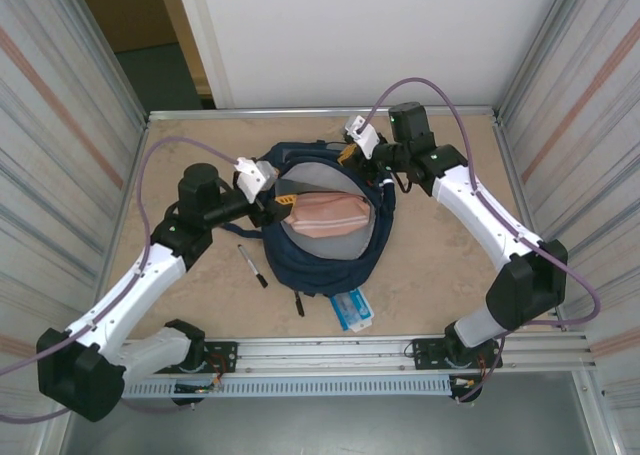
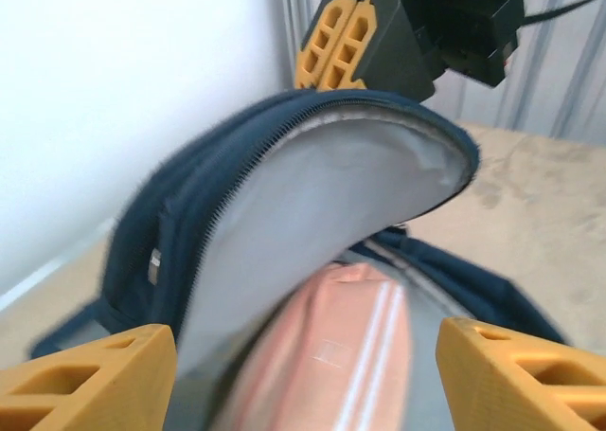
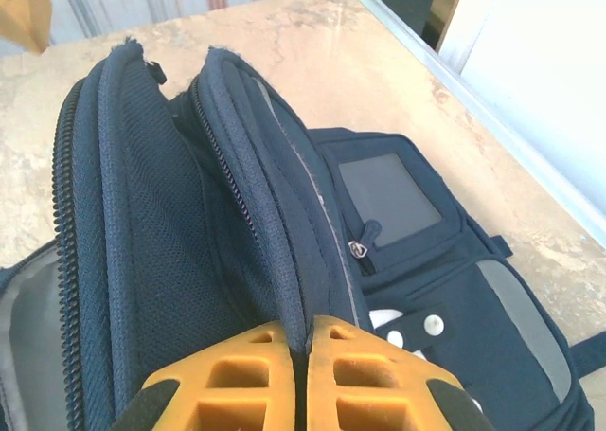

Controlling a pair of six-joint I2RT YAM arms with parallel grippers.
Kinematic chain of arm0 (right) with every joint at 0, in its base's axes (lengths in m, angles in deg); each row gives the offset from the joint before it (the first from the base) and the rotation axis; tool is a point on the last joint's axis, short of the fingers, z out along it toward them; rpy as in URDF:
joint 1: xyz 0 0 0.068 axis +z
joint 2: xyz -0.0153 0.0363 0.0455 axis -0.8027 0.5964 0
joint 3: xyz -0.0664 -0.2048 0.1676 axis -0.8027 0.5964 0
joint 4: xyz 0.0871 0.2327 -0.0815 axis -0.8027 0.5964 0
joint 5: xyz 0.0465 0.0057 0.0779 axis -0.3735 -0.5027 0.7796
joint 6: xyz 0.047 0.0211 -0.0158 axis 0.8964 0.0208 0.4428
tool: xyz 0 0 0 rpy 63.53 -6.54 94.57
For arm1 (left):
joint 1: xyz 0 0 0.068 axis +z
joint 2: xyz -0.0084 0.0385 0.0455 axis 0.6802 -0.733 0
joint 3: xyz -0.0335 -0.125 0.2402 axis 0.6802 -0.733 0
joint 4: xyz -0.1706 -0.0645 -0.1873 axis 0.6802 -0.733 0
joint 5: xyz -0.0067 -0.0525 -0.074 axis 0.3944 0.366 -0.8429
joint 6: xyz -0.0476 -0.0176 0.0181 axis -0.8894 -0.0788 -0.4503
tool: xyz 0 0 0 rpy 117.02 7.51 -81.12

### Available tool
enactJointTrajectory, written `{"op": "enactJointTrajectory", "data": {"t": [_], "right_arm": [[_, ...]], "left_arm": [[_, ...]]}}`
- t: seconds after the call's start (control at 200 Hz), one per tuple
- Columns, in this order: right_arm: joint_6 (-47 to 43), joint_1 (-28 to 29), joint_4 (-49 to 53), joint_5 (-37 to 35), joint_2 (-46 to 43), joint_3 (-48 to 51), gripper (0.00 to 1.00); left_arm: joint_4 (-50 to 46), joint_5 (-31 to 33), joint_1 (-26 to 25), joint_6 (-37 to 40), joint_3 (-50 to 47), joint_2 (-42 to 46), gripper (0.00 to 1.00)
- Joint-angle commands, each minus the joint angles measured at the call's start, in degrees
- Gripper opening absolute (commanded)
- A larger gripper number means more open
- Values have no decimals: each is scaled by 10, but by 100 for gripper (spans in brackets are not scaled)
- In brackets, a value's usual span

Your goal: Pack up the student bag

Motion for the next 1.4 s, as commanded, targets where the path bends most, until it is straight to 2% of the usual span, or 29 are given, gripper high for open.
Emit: {"op": "enactJointTrajectory", "data": {"t": [0.0, 0.22, 0.396, 0.541, 0.651, 0.697, 0.782, 0.832, 0.877, 0.982, 1.042, 1.178, 1.293, 1.338, 1.393], "right_arm": [[-10, -15, -56, 31, -2, -46, 0], [-27, -18, -37, 61, 1, -56, 0], [-36, -18, -33, 79, -2, -41, 0], [-45, -18, -30, 97, -5, -26, 0], [-40, -12, -32, 93, 5, -26, 0], [-37, -7, -30, 84, 5, -27, 0], [-31, 1, -40, 74, 0, -13, 0], [-22, 1, -46, 67, -3, -6, 1], [-9, 1, -45, 58, -6, -3, 5], [42, 6, -55, 4, -36, 26, 34], [84, 6, -78, -37, -66, 54, 44], [169, -5, -68, -114, -128, 84, 52], [259, -19, -54, -179, -182, 123, 55], [286, -24, -51, -181, -202, 146, 54], [286, -26, -35, -147, -226, 169, 53]], "left_arm": [[36, 43, 1, 151, 11, -54, 73], [84, 66, 1, 169, 80, -161, 75], [142, 106, 2, 167, 79, -175, 76], [121, 42, 19, 192, 75, -176, 72], [135, 5, 18, 194, 83, -195, 57], [150, -9, 16, 199, 84, -205, 44], [153, -9, 6, 202, 99, -221, 8], [151, -17, 3, 200, 111, -227, 0], [156, -25, 2, 193, 119, -231, 0], [187, -9, 5, 151, 151, -252, 0], [165, -7, 9, 122, 194, -273, 0], [106, 14, 12, 44, 305, -318, 0], [109, 82, -1, 28, 346, -347, 0], [103, 104, -8, 25, 359, -356, 0], [101, 118, -10, 13, 374, -364, 0]]}}
